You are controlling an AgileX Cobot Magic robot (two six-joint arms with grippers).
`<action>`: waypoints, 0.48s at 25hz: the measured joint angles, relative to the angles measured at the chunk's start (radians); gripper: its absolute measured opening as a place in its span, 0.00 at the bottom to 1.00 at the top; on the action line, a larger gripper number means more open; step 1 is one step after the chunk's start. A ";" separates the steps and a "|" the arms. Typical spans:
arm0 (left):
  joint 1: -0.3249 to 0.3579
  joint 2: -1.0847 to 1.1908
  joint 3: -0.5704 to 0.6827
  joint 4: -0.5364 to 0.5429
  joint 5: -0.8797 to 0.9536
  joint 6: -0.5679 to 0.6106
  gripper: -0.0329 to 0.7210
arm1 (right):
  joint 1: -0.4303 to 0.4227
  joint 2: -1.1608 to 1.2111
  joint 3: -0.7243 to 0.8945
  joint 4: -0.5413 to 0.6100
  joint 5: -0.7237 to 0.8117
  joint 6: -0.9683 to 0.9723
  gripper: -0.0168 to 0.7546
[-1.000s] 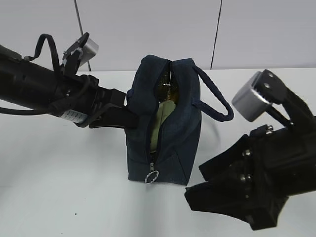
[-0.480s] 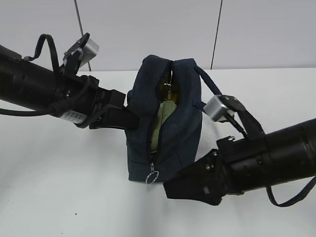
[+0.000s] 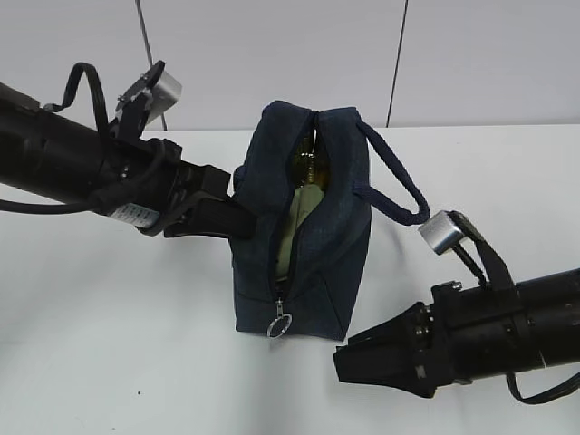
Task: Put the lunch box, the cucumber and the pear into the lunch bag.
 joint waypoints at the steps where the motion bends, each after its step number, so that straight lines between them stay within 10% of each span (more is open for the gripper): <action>1: 0.000 0.000 0.000 0.000 0.000 0.000 0.02 | 0.000 0.008 0.000 0.001 0.003 0.000 0.43; 12: 0.000 0.000 0.000 0.000 0.000 0.000 0.02 | 0.000 0.104 0.000 0.069 0.049 -0.275 0.43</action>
